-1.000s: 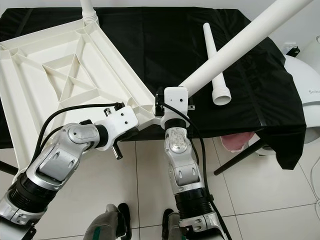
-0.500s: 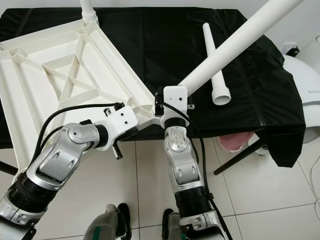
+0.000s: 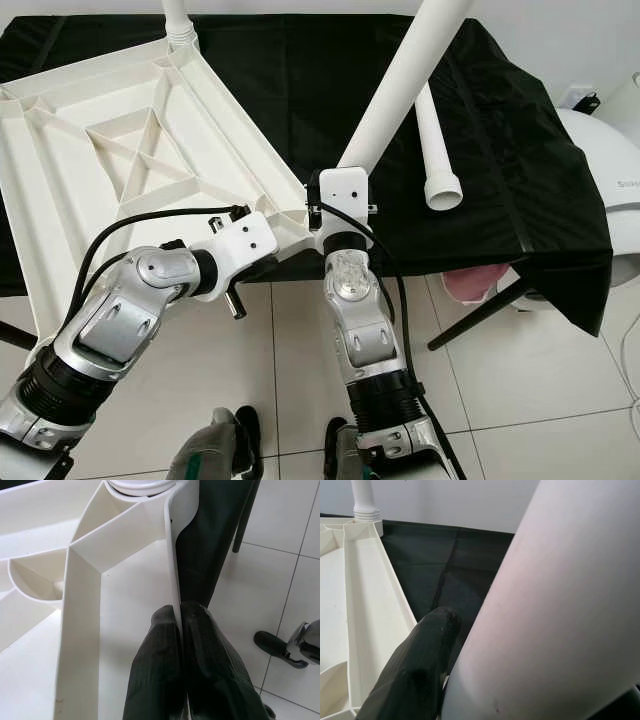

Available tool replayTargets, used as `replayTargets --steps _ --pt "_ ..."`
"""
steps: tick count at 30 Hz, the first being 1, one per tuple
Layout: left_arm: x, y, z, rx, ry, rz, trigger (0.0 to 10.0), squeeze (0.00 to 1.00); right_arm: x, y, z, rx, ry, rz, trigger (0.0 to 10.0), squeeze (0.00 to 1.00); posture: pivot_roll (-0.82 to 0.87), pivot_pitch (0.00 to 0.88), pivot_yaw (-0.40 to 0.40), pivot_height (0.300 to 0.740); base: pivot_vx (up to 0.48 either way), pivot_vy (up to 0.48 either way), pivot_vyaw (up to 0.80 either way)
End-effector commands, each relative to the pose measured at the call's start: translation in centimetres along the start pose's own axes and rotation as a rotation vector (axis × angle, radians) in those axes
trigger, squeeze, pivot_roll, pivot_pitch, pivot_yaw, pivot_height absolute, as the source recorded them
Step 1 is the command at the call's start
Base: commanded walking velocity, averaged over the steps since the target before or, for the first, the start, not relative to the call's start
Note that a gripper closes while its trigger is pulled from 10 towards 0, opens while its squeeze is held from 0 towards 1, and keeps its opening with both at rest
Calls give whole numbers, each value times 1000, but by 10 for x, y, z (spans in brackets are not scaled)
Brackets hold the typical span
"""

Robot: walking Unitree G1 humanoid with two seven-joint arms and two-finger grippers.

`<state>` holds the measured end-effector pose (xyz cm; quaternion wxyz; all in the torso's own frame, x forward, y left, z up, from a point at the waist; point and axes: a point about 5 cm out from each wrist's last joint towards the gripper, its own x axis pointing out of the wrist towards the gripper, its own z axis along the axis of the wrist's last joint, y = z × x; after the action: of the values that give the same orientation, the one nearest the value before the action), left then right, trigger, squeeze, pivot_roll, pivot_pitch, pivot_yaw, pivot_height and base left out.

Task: Building children table

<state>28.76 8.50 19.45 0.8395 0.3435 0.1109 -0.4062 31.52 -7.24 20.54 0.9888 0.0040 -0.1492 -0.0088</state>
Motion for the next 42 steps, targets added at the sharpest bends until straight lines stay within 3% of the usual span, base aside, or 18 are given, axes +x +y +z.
replayTargets --steps 1,17,18,19,20,21,22,42 --pt "-6 6 13 60 -50 68 10000 0 -2 -6 -9 -3 41 -29 10000 0 -72 183 -31 740 0 0 0" --pt "-5 7 13 56 -49 71 10000 0 0 -6 1 8 -10 -9 10000 0 -75 192 -31 740 0 0 0" --pt "-5 7 13 56 -50 71 10000 0 1 -6 2 9 -14 -7 10000 125 -75 192 -31 740 0 0 0" --pt "-5 7 13 56 -50 71 10000 0 1 -6 2 9 -14 -7 10000 125 -75 192 -31 740 0 0 0" --pt "-5 7 13 56 -50 72 10000 0 1 -6 3 6 -26 -4 10000 859 -76 191 -30 740 0 0 0" --pt "-5 7 13 56 -50 72 10000 0 1 -6 4 4 -31 -2 10000 859 -76 191 -30 740 0 0 0" --pt "-5 8 13 57 -50 73 10000 0 1 -6 5 7 -36 -1 10000 0 -76 191 -30 740 0 0 0" --pt "-4 9 14 59 -54 81 10000 0 7 -2 32 44 -148 37 10000 0 -77 179 -33 740 0 0 0"
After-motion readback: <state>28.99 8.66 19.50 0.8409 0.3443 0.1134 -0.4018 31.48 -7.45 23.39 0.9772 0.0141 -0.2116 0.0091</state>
